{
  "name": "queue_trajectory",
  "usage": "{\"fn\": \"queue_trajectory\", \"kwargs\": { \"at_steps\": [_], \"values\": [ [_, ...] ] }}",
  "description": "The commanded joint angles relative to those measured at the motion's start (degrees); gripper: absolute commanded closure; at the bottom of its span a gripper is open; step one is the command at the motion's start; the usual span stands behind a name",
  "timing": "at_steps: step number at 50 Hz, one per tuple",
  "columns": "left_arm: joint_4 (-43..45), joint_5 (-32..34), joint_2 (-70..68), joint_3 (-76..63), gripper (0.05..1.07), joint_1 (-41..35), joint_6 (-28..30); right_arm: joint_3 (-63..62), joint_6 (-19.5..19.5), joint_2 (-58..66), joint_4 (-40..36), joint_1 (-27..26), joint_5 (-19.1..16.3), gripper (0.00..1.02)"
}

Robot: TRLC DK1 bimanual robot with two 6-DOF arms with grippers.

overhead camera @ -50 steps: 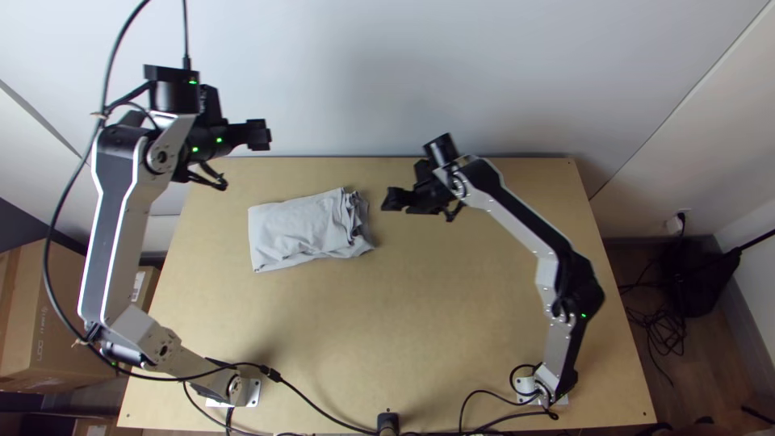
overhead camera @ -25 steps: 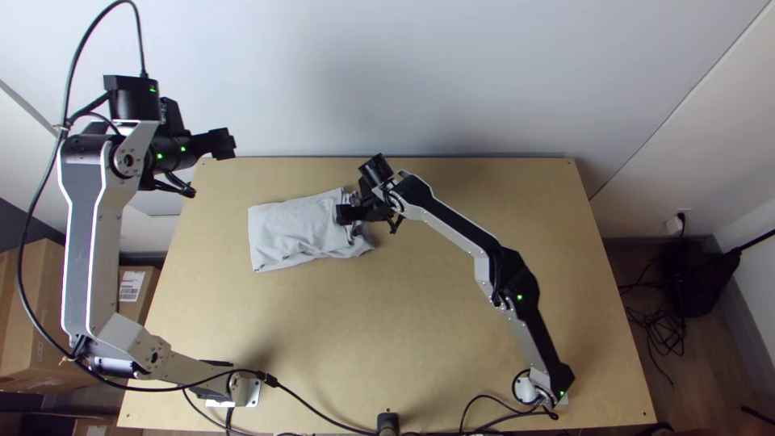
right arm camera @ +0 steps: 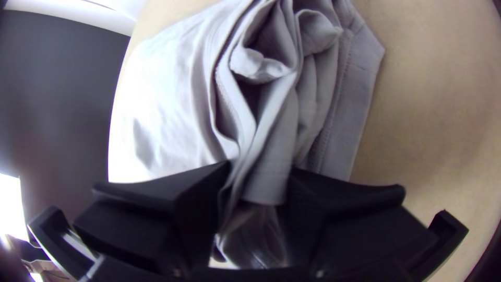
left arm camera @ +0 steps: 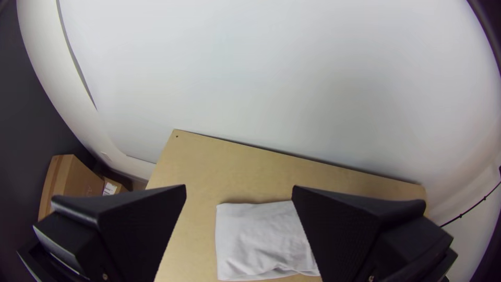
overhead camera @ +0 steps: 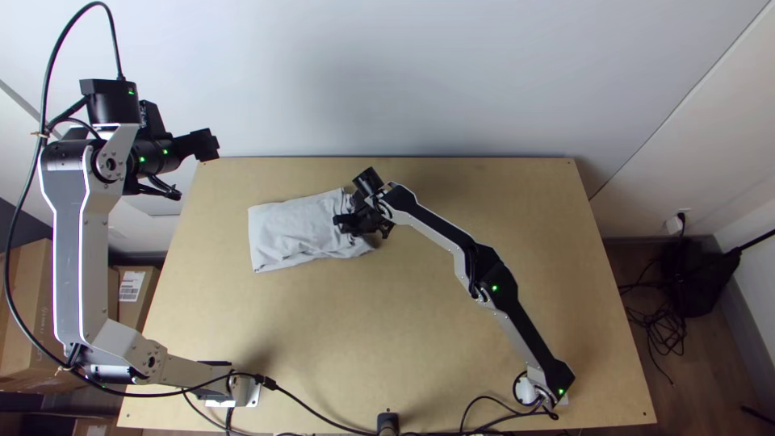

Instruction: Fold the t-shirt

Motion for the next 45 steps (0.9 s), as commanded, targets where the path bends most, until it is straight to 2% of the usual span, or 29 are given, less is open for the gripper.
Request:
{"fn": "queue_trajectory", "kwargs": {
  "at_steps": [1,6,11,20,33,45],
  "values": [
    [-0.5,0.6,-1.2,-1.1,0.10,0.7,0.0,-5.2,-0.4,-1.6,-0.6,-1.6,-0.7,1.00],
    [-0.5,0.6,-1.1,-1.4,0.10,0.7,0.0,-11.6,-1.3,-5.4,1.0,-4.3,-0.9,1.00],
    [-0.3,1.1,-1.2,-1.9,0.10,0.7,-0.1,-21.1,-1.3,-10.9,6.6,-8.7,-0.9,1.00],
    [0.5,2.7,-1.0,-3.0,0.10,1.6,-0.1,-34.9,-1.3,-18.9,12.6,-18.9,-1.1,1.00],
    [0.8,4.0,-0.6,-3.7,0.10,1.7,-0.8,-45.8,-1.2,-26.9,14.4,-40.1,-1.2,1.00],
    [1.0,5.5,-0.5,-4.0,0.10,1.6,-1.3,-47.6,-0.3,-29.9,14.5,-58.8,-1.3,1.00]
  ]
}}
